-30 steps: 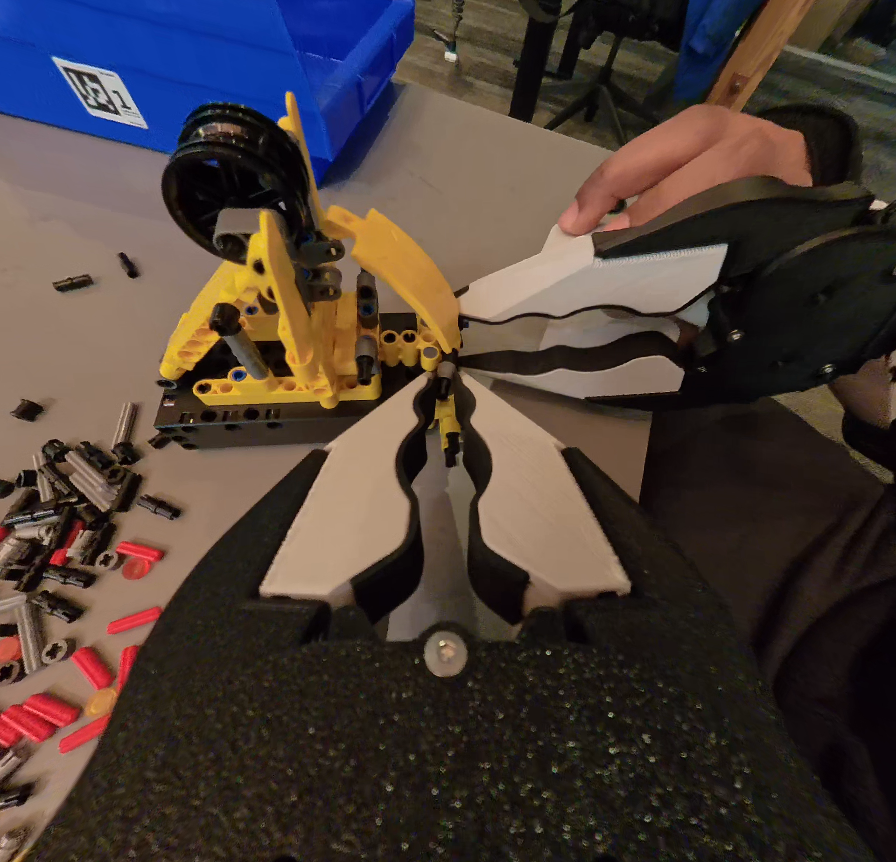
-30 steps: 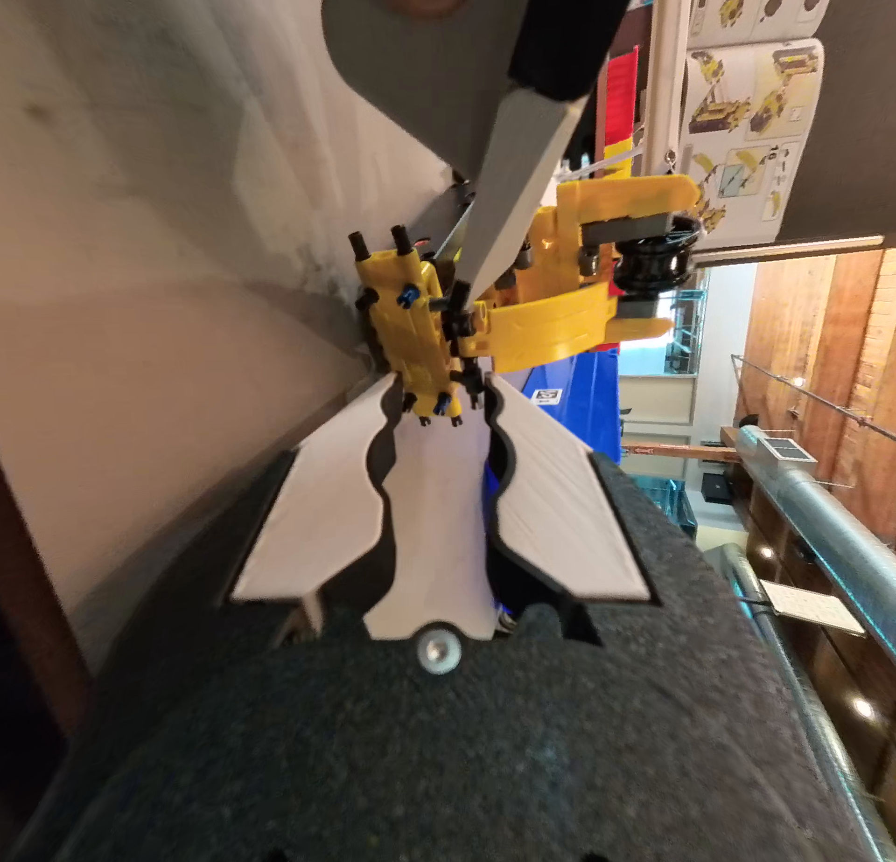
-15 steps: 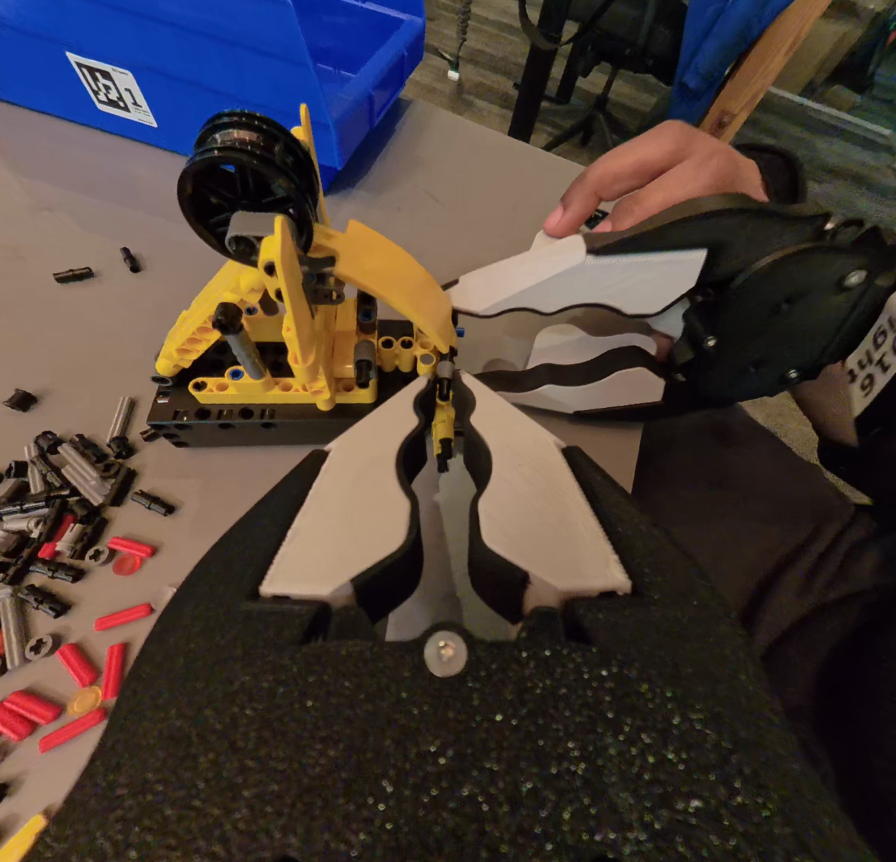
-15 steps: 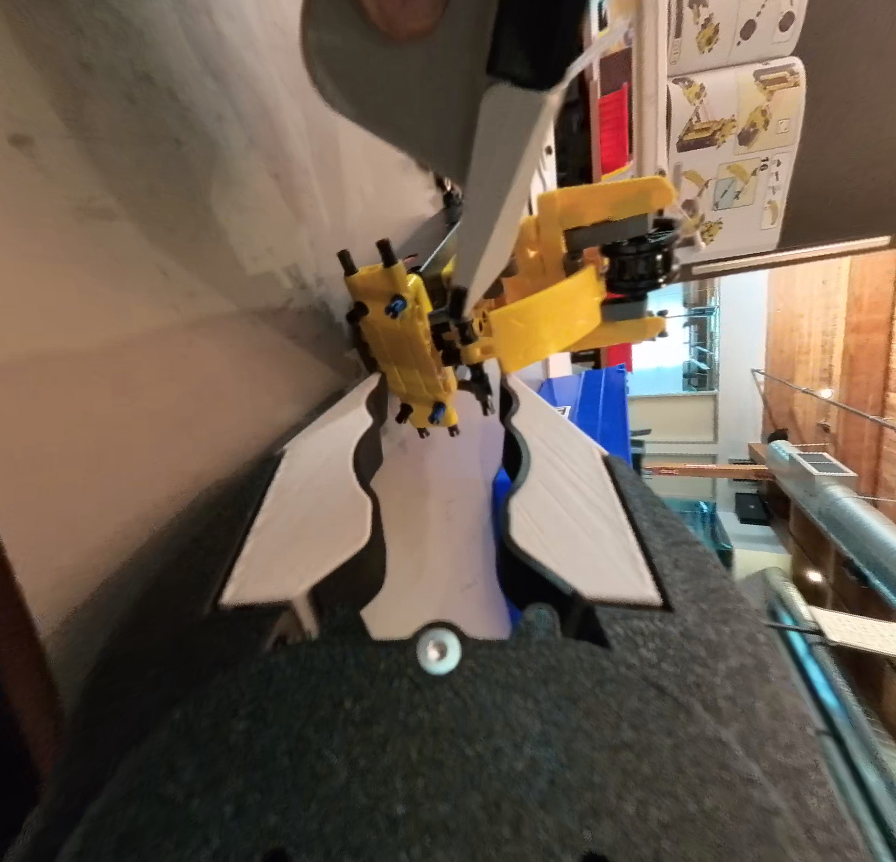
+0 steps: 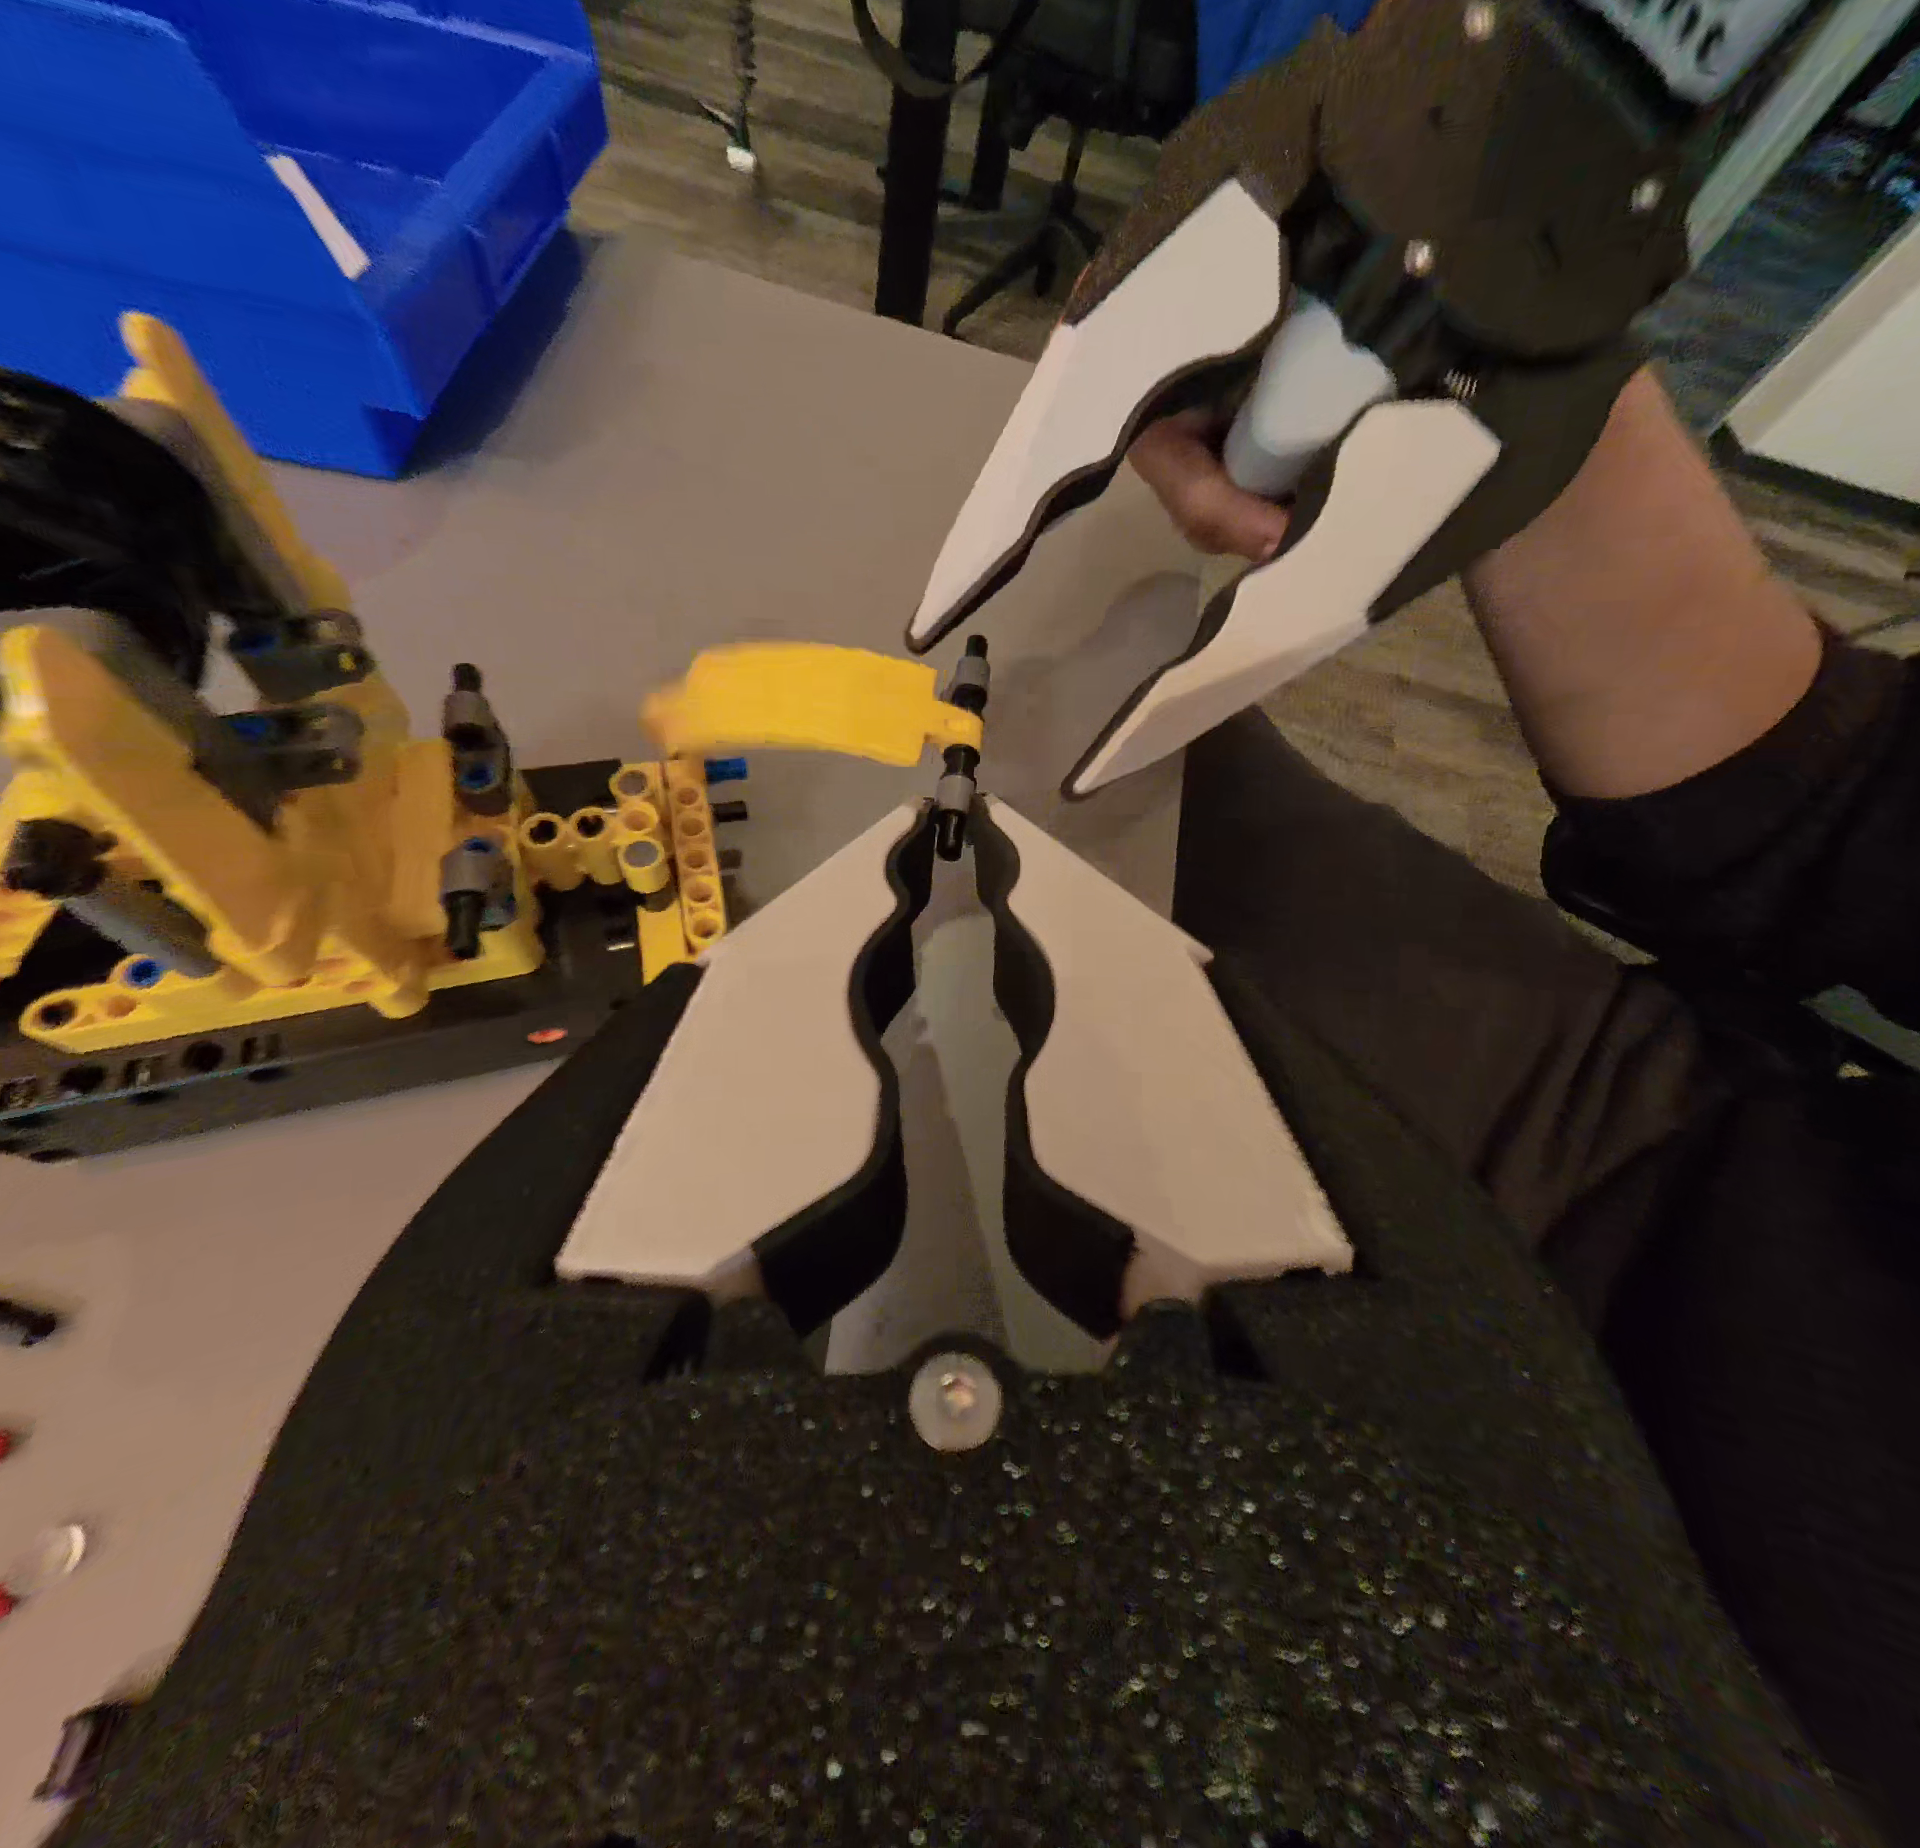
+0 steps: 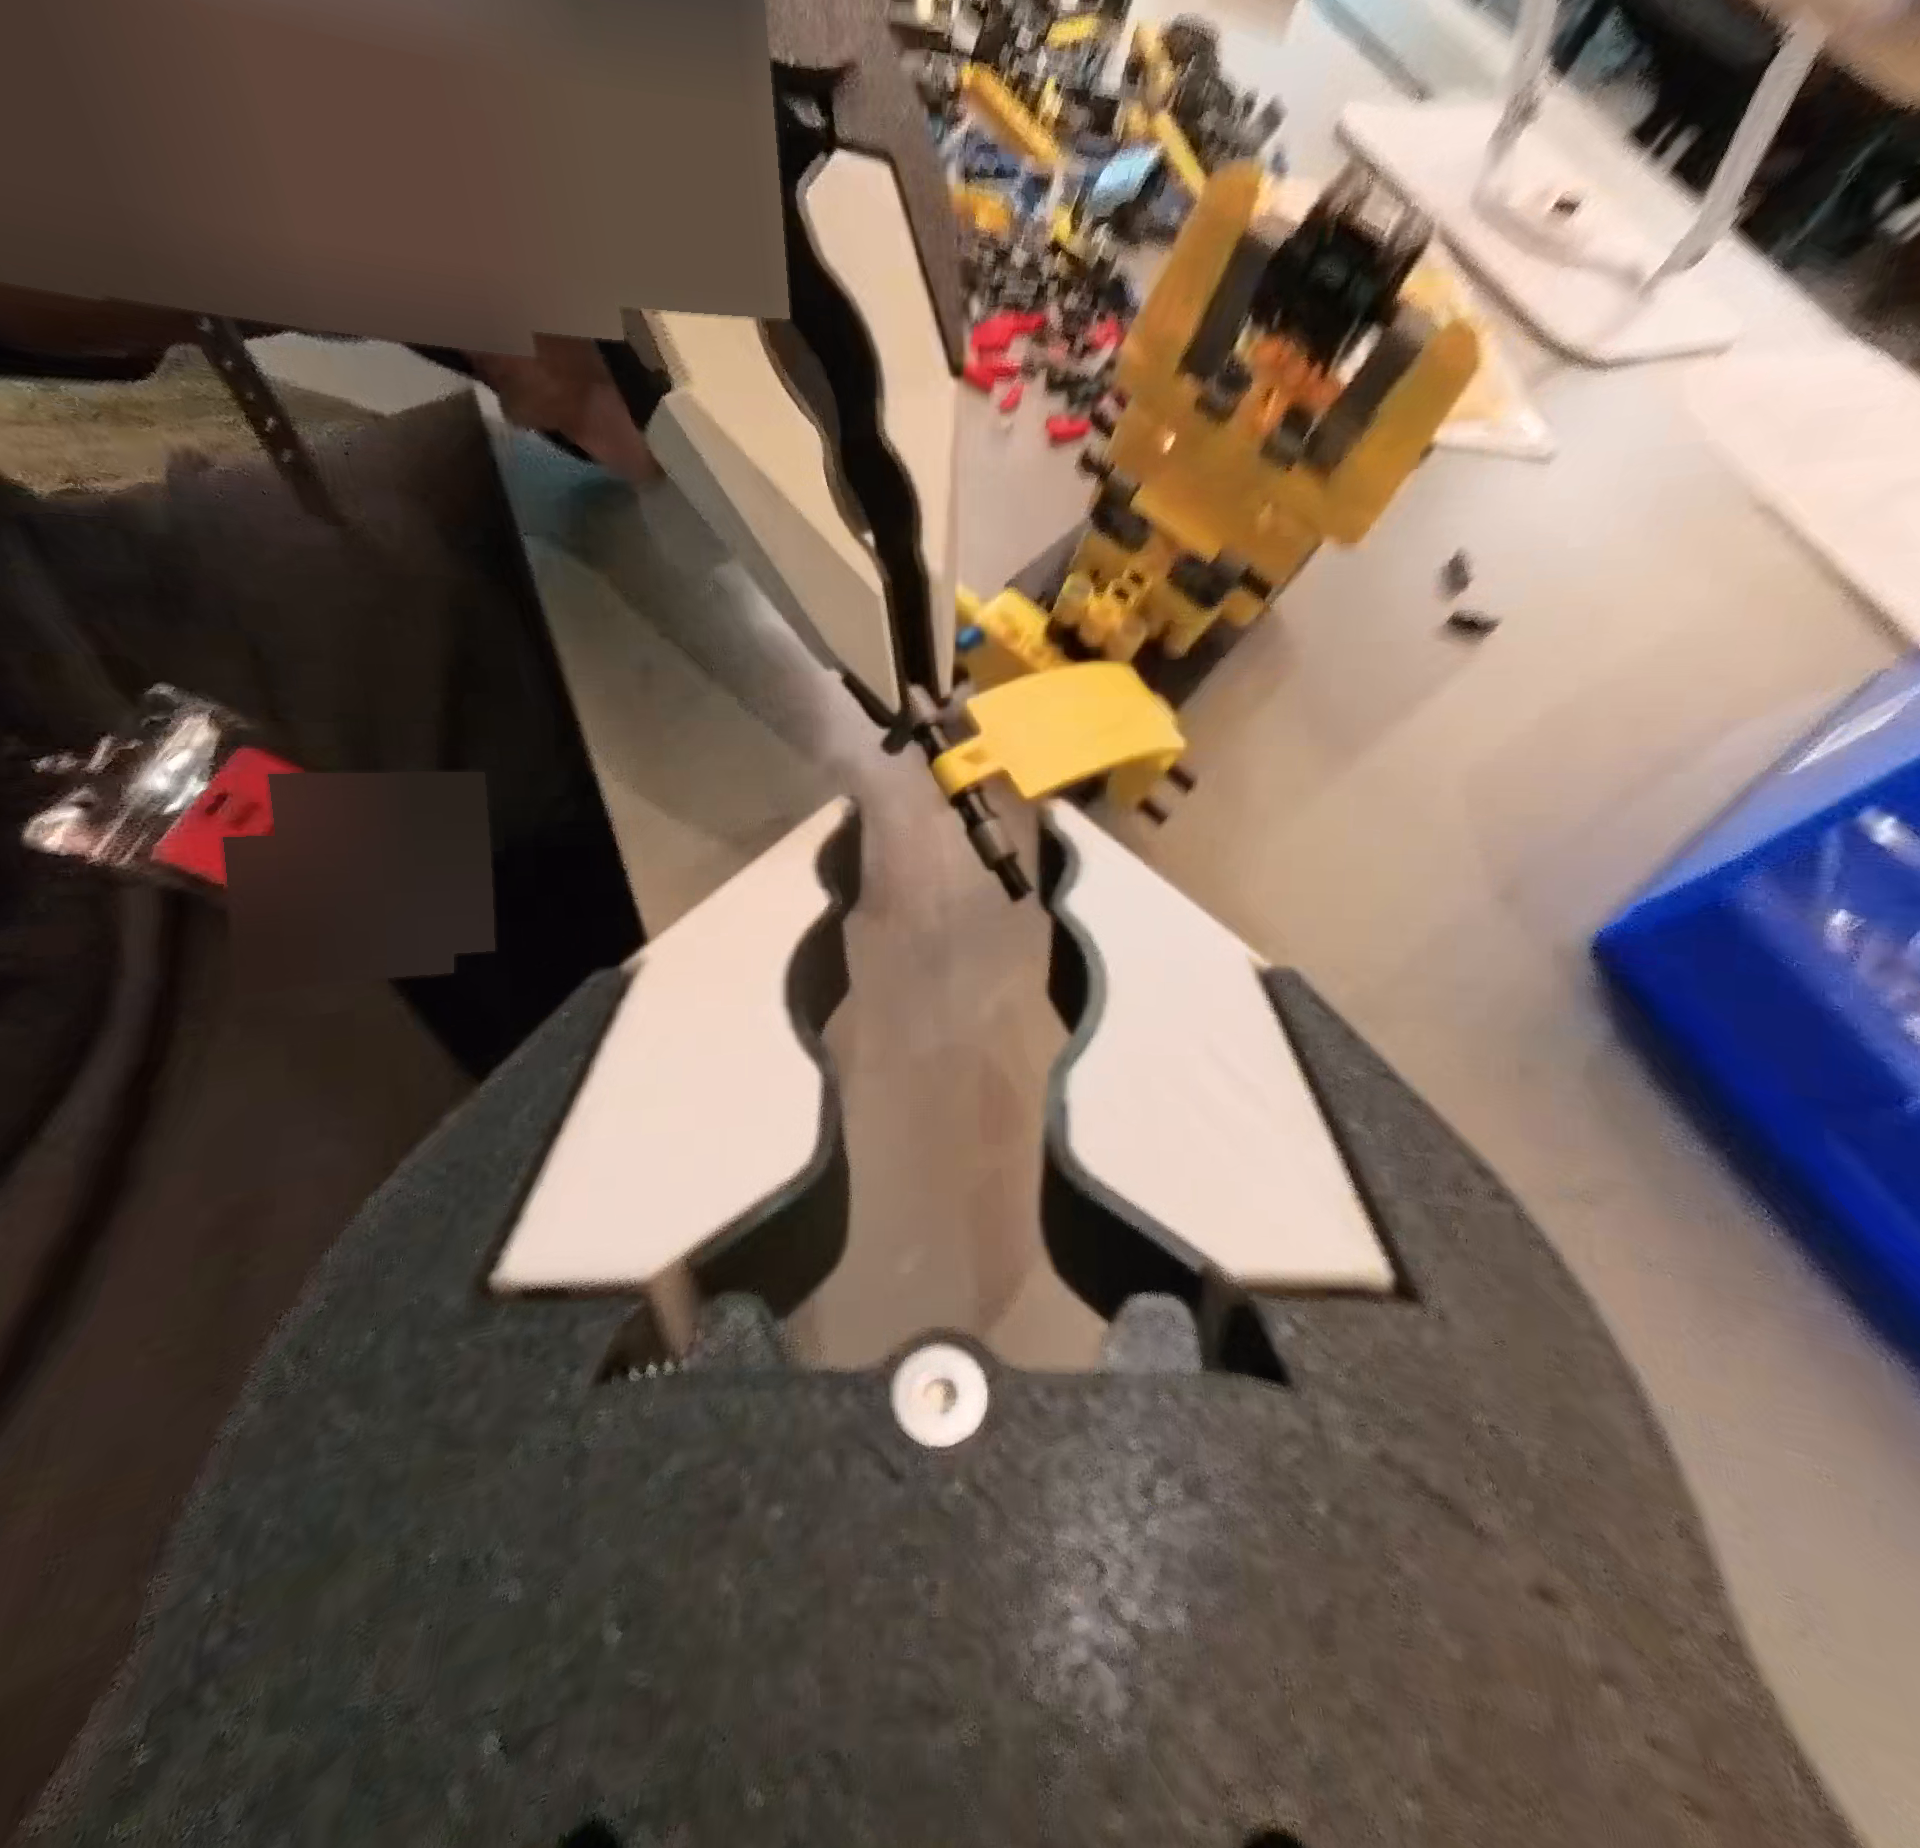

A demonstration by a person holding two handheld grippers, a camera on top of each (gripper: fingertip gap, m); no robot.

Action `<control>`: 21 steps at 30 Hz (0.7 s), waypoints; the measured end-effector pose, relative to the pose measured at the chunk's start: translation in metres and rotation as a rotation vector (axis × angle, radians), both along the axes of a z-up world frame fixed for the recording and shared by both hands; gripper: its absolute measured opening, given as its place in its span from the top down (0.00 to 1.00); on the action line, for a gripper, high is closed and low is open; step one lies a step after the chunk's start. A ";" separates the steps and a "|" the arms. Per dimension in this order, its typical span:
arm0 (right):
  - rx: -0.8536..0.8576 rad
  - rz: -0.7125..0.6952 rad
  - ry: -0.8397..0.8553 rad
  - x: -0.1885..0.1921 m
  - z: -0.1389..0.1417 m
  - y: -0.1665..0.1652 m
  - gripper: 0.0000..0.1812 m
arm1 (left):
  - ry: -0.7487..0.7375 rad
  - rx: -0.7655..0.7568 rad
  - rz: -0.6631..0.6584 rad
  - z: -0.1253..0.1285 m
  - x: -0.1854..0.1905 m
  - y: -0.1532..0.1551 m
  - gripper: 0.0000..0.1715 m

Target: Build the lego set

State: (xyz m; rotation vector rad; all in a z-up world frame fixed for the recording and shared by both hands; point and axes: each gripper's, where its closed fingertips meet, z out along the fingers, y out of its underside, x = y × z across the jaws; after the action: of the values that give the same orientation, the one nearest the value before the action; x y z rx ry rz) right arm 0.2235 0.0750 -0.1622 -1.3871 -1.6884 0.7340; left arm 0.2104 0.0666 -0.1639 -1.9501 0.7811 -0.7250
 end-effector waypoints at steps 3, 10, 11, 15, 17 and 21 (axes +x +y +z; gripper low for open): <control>-0.036 -0.029 -0.099 0.018 -0.013 0.002 1.00 | 0.044 -0.043 -0.048 -0.015 0.016 -0.006 0.96; -0.097 -0.126 -0.224 0.028 -0.042 0.009 1.00 | 0.239 -0.081 -0.015 -0.042 0.025 -0.002 0.96; -0.090 -0.147 -0.219 0.027 -0.043 0.013 1.00 | 0.250 -0.094 -0.010 -0.044 0.025 -0.001 0.96; -0.072 -0.204 -0.152 0.028 -0.032 0.023 0.87 | 0.239 -0.098 -0.002 -0.041 0.024 0.002 0.89; -0.055 -0.235 -0.058 0.028 -0.014 0.029 0.85 | 0.209 -0.087 -0.005 -0.032 0.024 0.003 0.85; -0.008 -0.289 0.252 0.026 0.049 0.033 0.82 | 0.251 -0.032 0.050 -0.021 0.011 0.012 0.84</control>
State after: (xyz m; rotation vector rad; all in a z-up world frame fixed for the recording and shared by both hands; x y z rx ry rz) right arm 0.2494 0.1084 -0.1133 -1.4402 -1.2601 0.7150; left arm 0.2215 0.0791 -0.1845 -2.1079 0.8711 -0.4695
